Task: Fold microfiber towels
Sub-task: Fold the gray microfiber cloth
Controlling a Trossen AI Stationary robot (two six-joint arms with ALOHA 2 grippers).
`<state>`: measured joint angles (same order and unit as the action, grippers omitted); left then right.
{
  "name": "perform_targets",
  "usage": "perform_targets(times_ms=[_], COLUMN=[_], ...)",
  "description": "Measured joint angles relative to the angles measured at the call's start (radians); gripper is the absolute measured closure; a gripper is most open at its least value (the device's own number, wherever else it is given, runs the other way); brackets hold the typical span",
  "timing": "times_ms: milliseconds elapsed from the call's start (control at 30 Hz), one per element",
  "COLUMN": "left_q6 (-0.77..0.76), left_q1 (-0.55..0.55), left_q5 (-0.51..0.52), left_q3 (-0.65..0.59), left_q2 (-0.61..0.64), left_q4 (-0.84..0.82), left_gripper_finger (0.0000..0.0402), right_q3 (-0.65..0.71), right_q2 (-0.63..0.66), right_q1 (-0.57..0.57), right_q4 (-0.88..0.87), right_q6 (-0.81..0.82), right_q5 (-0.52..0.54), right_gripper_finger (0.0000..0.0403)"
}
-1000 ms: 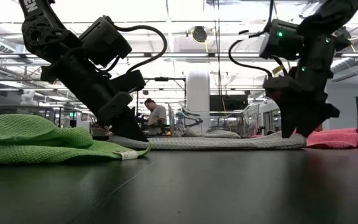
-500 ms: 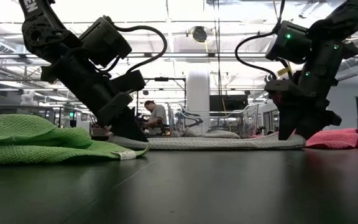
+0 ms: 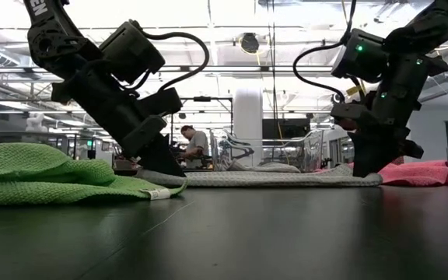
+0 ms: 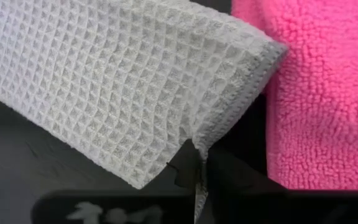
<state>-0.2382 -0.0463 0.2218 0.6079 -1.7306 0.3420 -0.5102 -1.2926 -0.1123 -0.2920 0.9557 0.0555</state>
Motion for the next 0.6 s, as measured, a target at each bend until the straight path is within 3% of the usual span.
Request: perform_targets(times_ms=[600], left_q6=[0.040], left_q1=[0.000], left_q5=[0.005], left_q3=[0.000], left_q2=[0.046], left_q4=[0.017], left_gripper_finger=[0.0383], right_q3=[0.001], right_q2=[0.030], right_q1=[0.000], right_q4=[-0.037], right_q6=[0.001], right_q5=[-0.006], right_gripper_finger=[0.0401])
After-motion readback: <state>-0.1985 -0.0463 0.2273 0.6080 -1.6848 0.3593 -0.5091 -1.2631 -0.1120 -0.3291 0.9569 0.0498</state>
